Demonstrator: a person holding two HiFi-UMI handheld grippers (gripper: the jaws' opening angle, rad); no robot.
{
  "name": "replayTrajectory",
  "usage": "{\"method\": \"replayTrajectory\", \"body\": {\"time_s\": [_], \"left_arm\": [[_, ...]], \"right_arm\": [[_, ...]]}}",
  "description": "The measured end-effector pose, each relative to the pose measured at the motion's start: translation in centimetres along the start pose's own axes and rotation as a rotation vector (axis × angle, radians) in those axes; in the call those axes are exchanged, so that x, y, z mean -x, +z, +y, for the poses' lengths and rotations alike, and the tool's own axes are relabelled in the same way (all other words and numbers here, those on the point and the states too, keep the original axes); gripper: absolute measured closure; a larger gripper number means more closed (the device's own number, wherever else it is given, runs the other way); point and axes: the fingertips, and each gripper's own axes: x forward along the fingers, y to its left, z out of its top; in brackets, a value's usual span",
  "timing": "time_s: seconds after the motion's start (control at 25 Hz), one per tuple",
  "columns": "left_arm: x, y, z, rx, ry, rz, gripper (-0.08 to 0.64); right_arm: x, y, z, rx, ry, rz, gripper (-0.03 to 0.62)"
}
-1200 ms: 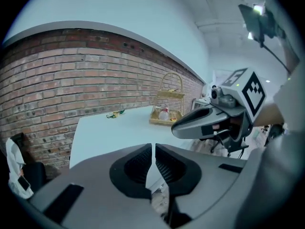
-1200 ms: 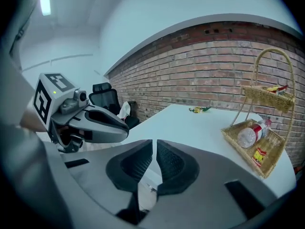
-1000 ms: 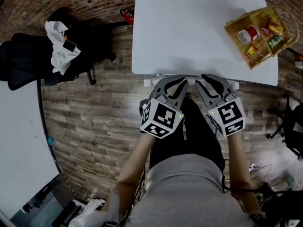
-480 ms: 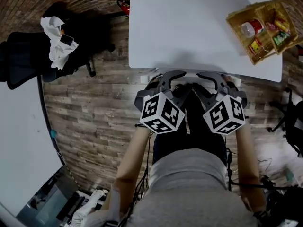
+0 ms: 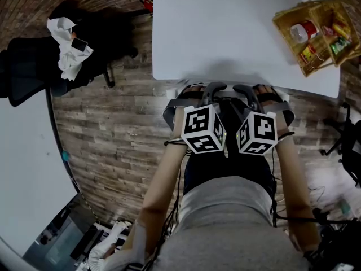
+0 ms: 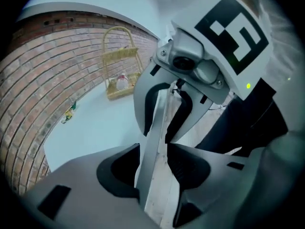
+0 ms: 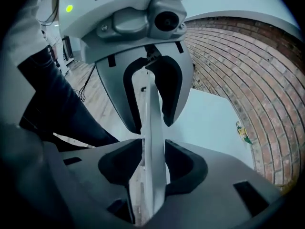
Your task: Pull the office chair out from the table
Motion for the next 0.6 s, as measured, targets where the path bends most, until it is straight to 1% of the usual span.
{"method": "replayTrajectory", "body": {"time_s": [0.12, 0.2, 0.36, 0.52, 0.6], "left_arm": [[-0.8, -0.9, -0.4, -0.056, -0.022, 0.075, 0.385], [-1.1, -1.1, -0.5, -0.074, -0.024, 0.099, 0.385], [-1.4, -1.2, -0.3, -0.109, -0.003, 0.132, 0.385], [-1.7, -1.8, -0.4, -0.181, 0.017, 0.209, 0.385], [-2.0, -1.9, -0.4, -0.192, 0.017, 0.222, 0.385]], "right_arm": [[-0.4, -0.3, 0.2, -0.009, 0.013, 0.009, 0.434], [-0.8, -0.6, 0.2, -0.011, 0.014, 0.013, 0.434], [-1.6, -1.2, 0.2, -0.001, 0.015, 0.035, 0.434], [-2.0, -1.5, 0.6, 0.015, 0.020, 0.054, 0.434], [-2.1, -1.6, 0.6, 0.019, 0.016, 0.055, 0.436]]}}
